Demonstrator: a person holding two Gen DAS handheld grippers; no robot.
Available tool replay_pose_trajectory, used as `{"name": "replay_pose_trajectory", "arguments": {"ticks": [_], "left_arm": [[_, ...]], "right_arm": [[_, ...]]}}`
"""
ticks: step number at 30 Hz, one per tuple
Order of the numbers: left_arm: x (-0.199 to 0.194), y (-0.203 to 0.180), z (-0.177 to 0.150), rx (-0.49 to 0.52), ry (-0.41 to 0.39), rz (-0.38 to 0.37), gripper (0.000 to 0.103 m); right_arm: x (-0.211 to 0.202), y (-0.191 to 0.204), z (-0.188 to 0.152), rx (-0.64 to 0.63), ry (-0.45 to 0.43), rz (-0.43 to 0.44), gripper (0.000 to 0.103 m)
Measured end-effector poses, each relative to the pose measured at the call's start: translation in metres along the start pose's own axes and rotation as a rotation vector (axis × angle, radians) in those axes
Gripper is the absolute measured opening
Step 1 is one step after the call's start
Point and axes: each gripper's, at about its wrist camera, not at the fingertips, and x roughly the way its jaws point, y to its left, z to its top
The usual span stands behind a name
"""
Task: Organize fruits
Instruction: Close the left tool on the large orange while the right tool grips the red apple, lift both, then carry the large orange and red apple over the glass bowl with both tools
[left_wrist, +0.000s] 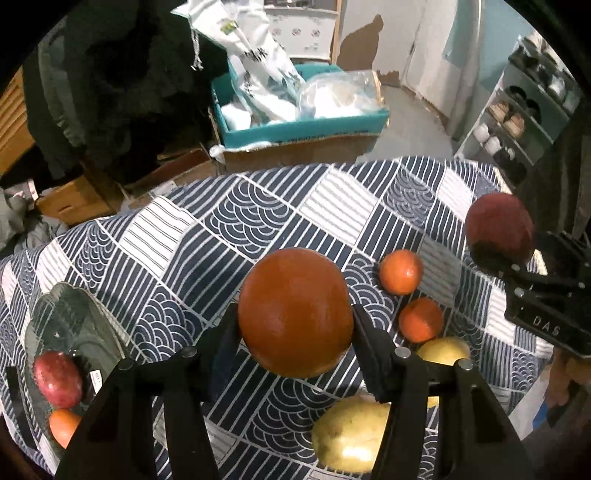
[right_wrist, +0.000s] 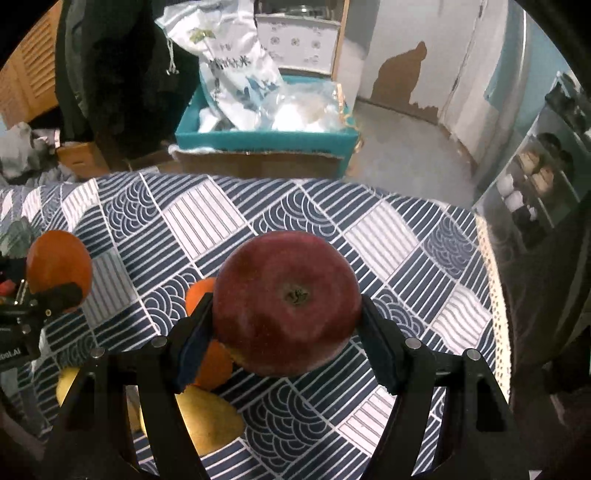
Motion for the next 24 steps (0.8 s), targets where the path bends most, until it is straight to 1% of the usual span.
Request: {"name": "replay_pose_trajectory", "arguments": {"ticks": [6,11,19,24], "left_arm": [[-0.027,0.002,0.002,-0.009,-0.063,0.022,0.059],[-0.044,0.004,0.000,-0.015,-0.087,0.019,0.059],[-0.079,0.009,-0.001,-0.024,-0.169,0.028,0.059],[-0.097,0.014,-0.003,-0.028,-0.204,0.036,0.059]], "right_arm": [[-0.021,0.005,0.008,-0.017,-0.052,-0.007,0.074],[-0.041,0.007,0.013,-0.010,-0.093,0.010,0.074],[-0.076,0.016,0.020,-0.011,-0.173,0.043,0.074],[-0.097,0.021,0.022,-0.016,-0.213,0.069,0.074]]}}
